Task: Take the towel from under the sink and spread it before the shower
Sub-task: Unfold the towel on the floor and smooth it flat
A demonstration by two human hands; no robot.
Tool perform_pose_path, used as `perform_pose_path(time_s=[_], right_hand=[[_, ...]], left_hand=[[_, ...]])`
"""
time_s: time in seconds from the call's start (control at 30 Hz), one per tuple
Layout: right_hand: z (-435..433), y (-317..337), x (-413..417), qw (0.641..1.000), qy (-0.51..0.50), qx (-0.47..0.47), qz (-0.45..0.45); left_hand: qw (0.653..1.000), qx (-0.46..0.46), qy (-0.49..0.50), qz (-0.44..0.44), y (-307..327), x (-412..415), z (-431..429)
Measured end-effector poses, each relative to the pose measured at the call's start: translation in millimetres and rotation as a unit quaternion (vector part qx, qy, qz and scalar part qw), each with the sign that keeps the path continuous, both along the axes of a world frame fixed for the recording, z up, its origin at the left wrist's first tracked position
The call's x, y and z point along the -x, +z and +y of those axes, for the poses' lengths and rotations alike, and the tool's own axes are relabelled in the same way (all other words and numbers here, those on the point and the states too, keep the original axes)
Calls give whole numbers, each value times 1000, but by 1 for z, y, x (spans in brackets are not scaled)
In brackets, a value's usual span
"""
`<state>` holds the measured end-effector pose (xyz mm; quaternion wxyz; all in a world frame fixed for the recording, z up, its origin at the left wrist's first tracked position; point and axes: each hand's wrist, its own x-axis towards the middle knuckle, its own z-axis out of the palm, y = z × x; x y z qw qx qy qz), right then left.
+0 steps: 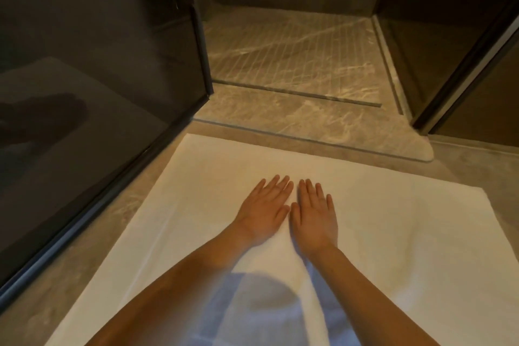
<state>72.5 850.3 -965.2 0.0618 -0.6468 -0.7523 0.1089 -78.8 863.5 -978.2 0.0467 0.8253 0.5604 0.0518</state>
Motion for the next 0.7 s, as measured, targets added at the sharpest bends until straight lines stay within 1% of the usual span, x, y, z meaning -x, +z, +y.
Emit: perform_pose_path(time_s=[0.1,0.17,0.27,0.37,0.43,0.5,0.53,0.57,0.63,0.7], right_hand=[[1,-14,-3,1000,-3,3,-16],[-1,-20,-5,1000,-1,-5,-10],[1,-23,-6,1000,0,-8,-6],[-1,-24,-6,1000,0,-11,-6],[-1,-23,-6,1000,0,-7,-5],[-1,-21,-5,1000,-2,-7,-4],[0,-20,-5,1000,-2,-4,-2],[0,-20,-5,1000,-2,-1,-1],[-1,-20,-5,1000,-4,-2,0],[-2,-19,-5,1000,-1,3,-7]], left_hand=[[1000,16,-1,12,-9,5,20],[1000,12,20,11,-12,27,31],[994,16,106,9,-13,81,48],[977,50,208,2,-13,138,53],[965,70,254,3,-7,155,51],[959,66,275,-12,0,151,45],[964,58,259,-21,4,143,38],[974,43,219,-21,5,133,27],[994,11,112,-18,1,109,-7],[999,20,37,-21,-1,89,-44]])
